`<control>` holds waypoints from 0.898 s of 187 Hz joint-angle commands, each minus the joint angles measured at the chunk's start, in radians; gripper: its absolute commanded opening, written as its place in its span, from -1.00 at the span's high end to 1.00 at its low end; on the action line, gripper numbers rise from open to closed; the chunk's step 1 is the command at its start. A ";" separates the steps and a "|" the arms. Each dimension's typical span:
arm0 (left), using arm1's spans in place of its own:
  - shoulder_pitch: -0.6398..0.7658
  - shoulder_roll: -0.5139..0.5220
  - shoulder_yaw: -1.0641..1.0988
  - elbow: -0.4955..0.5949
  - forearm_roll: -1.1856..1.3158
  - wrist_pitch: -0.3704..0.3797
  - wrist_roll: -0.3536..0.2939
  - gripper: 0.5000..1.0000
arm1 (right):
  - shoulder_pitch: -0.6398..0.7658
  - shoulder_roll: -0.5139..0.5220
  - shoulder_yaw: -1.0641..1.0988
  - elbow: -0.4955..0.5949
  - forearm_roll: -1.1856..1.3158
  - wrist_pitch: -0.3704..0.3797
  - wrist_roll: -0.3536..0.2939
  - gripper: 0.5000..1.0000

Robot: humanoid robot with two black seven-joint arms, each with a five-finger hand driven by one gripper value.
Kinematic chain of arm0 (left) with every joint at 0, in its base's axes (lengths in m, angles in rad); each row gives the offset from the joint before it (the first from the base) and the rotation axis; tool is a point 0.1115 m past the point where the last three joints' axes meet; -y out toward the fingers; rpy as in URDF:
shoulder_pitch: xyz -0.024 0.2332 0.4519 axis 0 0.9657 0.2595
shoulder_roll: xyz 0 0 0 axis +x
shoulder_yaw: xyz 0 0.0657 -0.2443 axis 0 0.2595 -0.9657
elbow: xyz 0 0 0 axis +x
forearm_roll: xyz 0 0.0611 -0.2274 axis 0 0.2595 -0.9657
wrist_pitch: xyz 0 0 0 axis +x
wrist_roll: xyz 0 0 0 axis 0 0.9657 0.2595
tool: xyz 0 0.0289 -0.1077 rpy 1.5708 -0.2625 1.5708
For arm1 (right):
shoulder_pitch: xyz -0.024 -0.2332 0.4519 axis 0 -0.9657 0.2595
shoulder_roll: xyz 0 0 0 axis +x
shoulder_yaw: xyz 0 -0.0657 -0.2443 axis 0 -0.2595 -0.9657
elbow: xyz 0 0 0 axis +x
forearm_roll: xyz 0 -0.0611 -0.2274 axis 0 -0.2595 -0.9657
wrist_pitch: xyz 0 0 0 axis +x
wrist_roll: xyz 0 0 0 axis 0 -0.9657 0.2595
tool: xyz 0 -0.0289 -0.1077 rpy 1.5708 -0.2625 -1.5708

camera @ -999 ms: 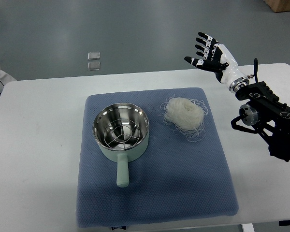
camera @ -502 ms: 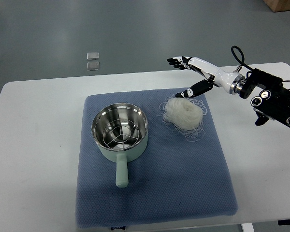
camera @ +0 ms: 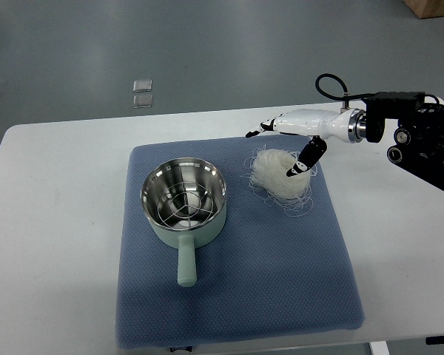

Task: Put vermicelli into pot with right hand
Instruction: 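Lower the right hand onto the vermicelli and close fingers around it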

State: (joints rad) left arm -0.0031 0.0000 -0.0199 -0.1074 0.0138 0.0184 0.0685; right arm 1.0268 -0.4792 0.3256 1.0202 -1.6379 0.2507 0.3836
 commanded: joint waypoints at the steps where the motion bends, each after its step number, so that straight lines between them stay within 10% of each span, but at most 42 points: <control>1: 0.000 0.000 0.000 0.000 0.000 0.000 0.001 -1.00 | 0.033 0.004 -0.048 0.000 -0.028 -0.002 -0.002 -0.67; 168: 0.000 0.000 0.000 0.000 0.000 0.000 0.001 -1.00 | 0.006 0.085 -0.163 -0.106 -0.149 -0.080 -0.014 -0.66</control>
State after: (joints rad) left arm -0.0031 0.0000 -0.0200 -0.1074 0.0138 0.0184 0.0684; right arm 1.0348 -0.4110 0.1688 0.9282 -1.7841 0.1822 0.3695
